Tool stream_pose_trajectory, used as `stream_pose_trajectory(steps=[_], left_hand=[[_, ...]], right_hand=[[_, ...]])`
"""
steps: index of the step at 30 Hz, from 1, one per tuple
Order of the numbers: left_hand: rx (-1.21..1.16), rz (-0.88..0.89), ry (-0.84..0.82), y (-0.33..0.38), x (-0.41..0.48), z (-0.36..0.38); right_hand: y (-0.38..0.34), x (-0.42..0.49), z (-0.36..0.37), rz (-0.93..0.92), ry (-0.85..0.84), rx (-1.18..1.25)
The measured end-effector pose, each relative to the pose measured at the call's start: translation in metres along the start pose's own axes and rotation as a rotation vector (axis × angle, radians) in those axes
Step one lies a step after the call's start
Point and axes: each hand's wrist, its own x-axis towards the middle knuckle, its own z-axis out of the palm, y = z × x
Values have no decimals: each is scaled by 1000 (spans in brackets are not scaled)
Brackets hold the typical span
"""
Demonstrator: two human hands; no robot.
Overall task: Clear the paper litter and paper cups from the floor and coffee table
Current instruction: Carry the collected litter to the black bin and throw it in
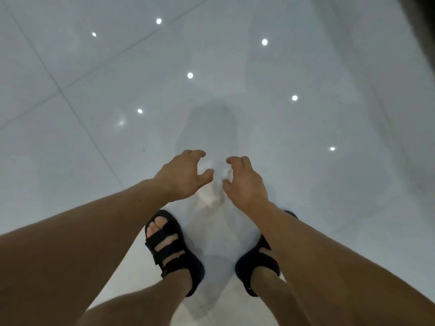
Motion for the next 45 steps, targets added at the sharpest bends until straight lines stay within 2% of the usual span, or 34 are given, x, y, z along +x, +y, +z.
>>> stream_pose_trajectory(steps=[4,10,16,20,26,33,41,45], left_hand=[[-93,75,-96,96,-65,-50],[-103,292,-124,273,-162,-130],[-124,368,-105,442,-228,-160],[-146,372,-54,532,-250,-156],[-77,404,-62,636,-229,-165],[270,630,-104,758,-172,-174],[453,662,-163,859,-114,-135],[469,652,-179,895,-81,-93]], right_hand=[[-25,-88,-110,-56,120,159],[-44,-213,-272,-42,318,322],[-8,-304,-398,-24,501,465],[32,-351,-457,36,613,426],[123,-387,-530,358,742,233],[206,-381,-619,706,702,239],[314,-355,-677,848,727,375],[377,-324,-681,867,657,416]])
